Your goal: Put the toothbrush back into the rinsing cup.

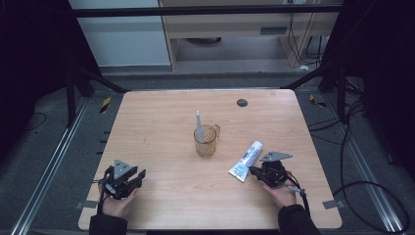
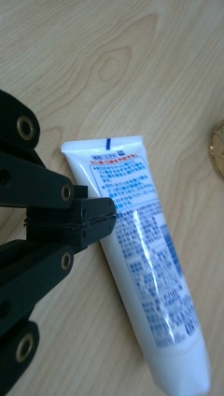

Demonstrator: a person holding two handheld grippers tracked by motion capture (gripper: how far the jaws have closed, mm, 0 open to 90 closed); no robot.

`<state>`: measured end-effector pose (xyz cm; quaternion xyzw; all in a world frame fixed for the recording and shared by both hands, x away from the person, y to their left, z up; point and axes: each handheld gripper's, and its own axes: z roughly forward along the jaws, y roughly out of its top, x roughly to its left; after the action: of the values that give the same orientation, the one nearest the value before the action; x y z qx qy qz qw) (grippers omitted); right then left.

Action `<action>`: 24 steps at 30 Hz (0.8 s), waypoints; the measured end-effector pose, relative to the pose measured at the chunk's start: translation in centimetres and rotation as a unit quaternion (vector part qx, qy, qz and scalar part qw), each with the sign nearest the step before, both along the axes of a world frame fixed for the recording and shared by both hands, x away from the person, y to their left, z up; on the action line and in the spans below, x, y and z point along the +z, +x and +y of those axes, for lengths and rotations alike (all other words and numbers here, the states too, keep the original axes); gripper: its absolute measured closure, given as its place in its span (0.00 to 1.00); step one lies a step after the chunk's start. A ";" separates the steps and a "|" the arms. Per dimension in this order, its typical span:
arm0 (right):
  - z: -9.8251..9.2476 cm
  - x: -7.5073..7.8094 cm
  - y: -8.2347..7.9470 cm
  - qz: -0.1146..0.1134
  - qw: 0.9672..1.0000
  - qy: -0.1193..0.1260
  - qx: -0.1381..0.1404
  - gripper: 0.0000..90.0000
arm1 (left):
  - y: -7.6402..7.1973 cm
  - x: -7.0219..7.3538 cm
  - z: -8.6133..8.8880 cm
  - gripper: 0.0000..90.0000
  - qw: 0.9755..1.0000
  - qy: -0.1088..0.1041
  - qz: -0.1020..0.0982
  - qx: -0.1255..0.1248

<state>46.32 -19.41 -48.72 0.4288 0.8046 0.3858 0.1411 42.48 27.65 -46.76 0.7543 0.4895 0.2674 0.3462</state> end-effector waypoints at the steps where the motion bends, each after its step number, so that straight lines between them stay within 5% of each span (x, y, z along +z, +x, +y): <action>1: -0.3 0.3 0.1 -0.009 1.000 0.004 -0.004 1.00 | 0.0 0.0 0.0 0.70 1.000 0.000 0.000 0.000; 9: -1.9 1.9 1.4 -0.050 0.997 0.017 -0.058 1.00 | 0.2 -0.1 -0.1 0.72 1.000 0.004 0.003 0.003; 24: -0.5 1.6 7.1 -0.071 0.992 0.017 -0.100 1.00 | 0.5 -0.2 -0.2 0.72 1.000 0.006 0.007 -0.001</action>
<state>53.42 -19.91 -47.11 0.4811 0.7387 0.4128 0.2290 42.96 27.49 -47.00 0.7586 0.4896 0.2650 0.3385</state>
